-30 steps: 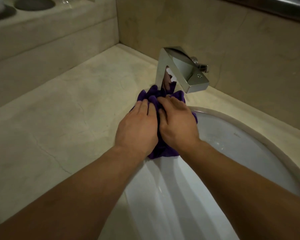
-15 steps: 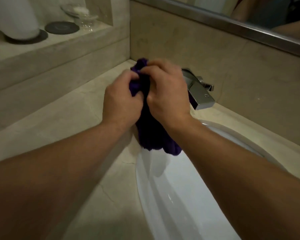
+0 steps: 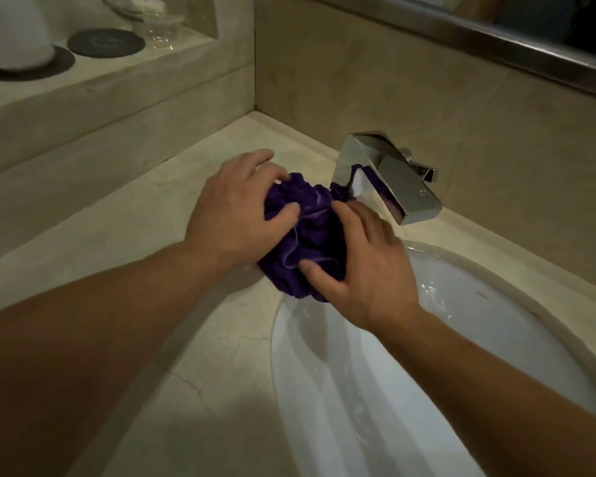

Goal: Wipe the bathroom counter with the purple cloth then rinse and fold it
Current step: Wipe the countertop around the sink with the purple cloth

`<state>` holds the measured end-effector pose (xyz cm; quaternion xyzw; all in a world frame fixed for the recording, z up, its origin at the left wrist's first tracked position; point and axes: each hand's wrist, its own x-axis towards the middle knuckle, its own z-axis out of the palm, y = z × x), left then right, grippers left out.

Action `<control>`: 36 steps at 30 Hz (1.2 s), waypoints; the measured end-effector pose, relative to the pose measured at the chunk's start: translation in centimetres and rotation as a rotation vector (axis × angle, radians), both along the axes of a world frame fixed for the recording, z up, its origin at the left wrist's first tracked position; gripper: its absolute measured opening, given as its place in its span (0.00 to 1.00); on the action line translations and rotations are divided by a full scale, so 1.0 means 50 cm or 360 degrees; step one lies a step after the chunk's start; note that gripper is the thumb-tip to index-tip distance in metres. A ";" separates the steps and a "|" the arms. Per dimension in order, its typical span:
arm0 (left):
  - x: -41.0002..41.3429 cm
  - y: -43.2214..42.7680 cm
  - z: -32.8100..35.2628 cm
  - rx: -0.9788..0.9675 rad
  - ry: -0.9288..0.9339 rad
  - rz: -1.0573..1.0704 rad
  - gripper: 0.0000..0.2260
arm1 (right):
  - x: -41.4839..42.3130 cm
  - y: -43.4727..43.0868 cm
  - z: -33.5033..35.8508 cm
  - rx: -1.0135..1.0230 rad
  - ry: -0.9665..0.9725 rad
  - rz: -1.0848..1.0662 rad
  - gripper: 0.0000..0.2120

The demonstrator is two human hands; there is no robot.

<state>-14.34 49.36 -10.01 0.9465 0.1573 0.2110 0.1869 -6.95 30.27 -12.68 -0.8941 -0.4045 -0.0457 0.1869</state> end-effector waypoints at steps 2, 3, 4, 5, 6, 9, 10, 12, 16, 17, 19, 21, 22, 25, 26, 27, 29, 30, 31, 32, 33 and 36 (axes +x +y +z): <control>0.027 0.006 -0.012 0.0061 0.0365 -0.0279 0.33 | -0.010 -0.006 -0.027 -0.0051 0.0163 -0.0080 0.40; 0.035 0.009 -0.024 0.0017 0.0499 -0.0359 0.34 | -0.011 -0.004 -0.038 -0.0026 0.0204 -0.0069 0.38; 0.038 0.010 -0.036 -0.0074 0.0537 -0.0383 0.33 | -0.008 0.000 -0.045 0.0018 0.0186 -0.0052 0.35; 0.040 0.007 -0.051 -0.0147 0.0479 -0.0356 0.32 | -0.002 0.008 -0.046 0.0060 0.0144 -0.0053 0.33; 0.038 0.000 -0.064 -0.0178 0.0384 -0.0291 0.30 | 0.001 0.019 -0.043 0.0103 0.0128 -0.0077 0.31; 0.029 -0.024 -0.088 0.0025 0.0271 0.0014 0.26 | -0.002 0.043 -0.037 0.0249 0.0244 -0.0098 0.31; 0.026 -0.028 -0.090 0.0152 0.0284 0.0116 0.26 | -0.006 0.046 -0.037 0.0312 0.0289 -0.0063 0.31; 0.020 -0.030 -0.085 0.0369 0.0322 0.0265 0.25 | -0.007 0.050 -0.039 0.0416 0.0347 0.0044 0.30; 0.005 -0.009 -0.078 0.0628 0.0350 0.0263 0.25 | -0.001 0.070 -0.052 0.0234 0.0254 0.0157 0.34; -0.002 0.000 -0.081 0.0618 0.0330 0.0246 0.25 | 0.003 0.079 -0.050 0.0249 0.0230 0.0194 0.33; -0.017 0.016 -0.091 0.0445 0.0234 0.0210 0.25 | 0.014 0.094 -0.047 0.0273 0.0199 0.0321 0.29; -0.026 0.020 -0.096 0.0134 0.0119 0.0117 0.24 | 0.035 0.099 -0.053 0.0270 0.0162 0.0446 0.26; -0.026 0.017 -0.095 0.0034 0.0098 0.0058 0.23 | 0.047 0.096 -0.057 0.0257 0.0139 0.0496 0.25; -0.014 0.000 -0.094 0.0054 0.0127 -0.0076 0.22 | 0.075 0.076 -0.070 0.0206 0.0107 0.0597 0.25; -0.009 -0.007 -0.094 0.0066 0.0133 -0.0064 0.21 | 0.082 0.069 -0.071 0.0203 0.0111 0.0616 0.25; -0.005 -0.014 -0.094 0.0081 0.0136 -0.0035 0.21 | 0.089 0.062 -0.070 0.0198 0.0118 0.0634 0.26; 0.003 -0.025 -0.098 0.0100 0.0169 0.0032 0.21 | 0.099 0.050 -0.068 0.0166 0.0117 0.0653 0.26; 0.007 -0.031 -0.098 0.0105 0.0194 0.0050 0.22 | 0.104 0.043 -0.067 0.0145 0.0101 0.0658 0.26; 0.011 -0.039 -0.098 0.0109 0.0210 0.0059 0.22 | 0.109 0.035 -0.067 0.0131 0.0067 0.0656 0.26; 0.015 -0.048 -0.097 0.0117 0.0215 0.0067 0.22 | 0.113 0.026 -0.067 0.0122 0.0016 0.0651 0.26; 0.019 -0.056 -0.096 0.0126 0.0221 0.0076 0.22 | 0.116 0.019 -0.066 0.0110 -0.0031 0.0642 0.26; 0.026 -0.081 -0.100 0.0151 0.0286 0.0096 0.23 | 0.117 -0.007 -0.059 0.0025 -0.0050 0.0590 0.26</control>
